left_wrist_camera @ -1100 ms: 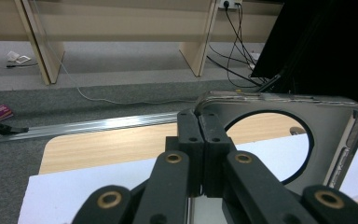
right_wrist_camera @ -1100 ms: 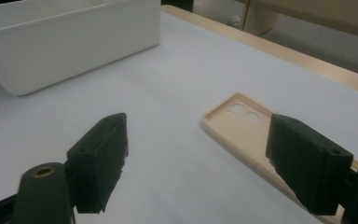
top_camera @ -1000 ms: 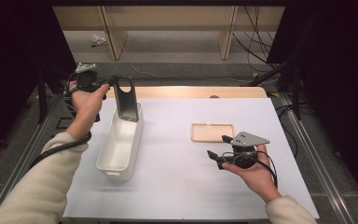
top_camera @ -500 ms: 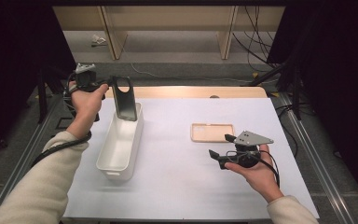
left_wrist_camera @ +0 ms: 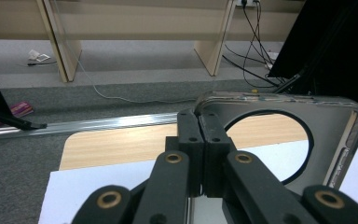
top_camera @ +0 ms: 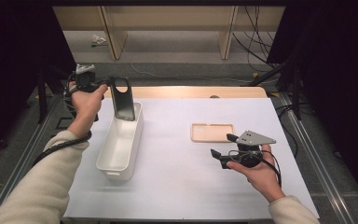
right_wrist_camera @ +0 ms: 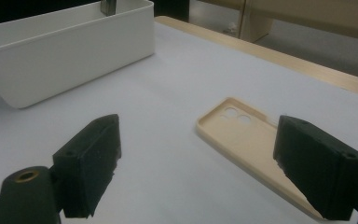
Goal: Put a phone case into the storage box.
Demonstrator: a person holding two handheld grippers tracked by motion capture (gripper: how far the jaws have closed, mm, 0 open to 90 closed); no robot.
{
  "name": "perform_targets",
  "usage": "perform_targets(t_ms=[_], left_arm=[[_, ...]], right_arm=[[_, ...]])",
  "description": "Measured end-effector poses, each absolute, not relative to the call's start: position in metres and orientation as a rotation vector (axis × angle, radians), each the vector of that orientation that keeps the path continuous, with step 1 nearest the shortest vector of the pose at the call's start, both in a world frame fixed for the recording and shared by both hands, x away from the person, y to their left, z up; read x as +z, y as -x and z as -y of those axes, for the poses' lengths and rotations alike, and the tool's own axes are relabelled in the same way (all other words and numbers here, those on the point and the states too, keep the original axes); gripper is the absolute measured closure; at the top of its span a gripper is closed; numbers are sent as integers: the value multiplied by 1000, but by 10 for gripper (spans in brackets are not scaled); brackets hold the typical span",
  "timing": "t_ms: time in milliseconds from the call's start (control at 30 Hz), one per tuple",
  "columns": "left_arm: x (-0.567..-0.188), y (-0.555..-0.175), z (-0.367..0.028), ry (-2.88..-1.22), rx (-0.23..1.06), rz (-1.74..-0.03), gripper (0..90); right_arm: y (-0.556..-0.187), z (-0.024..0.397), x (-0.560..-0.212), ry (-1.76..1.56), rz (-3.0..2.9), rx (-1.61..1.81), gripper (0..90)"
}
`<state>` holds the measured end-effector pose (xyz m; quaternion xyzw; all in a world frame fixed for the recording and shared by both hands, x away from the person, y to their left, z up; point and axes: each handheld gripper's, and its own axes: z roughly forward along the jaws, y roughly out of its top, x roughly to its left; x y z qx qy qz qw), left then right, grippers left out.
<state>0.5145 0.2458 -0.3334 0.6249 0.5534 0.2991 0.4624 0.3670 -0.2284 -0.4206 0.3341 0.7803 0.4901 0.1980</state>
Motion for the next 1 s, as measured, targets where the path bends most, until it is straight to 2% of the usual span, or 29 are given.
perform_targets(t_ms=[1000], left_arm=[[-348, -529, -240, -1534, 763, -1423, 885]], right_arm=[[-367, 229, -421, -937, -2184, 1371, 161]])
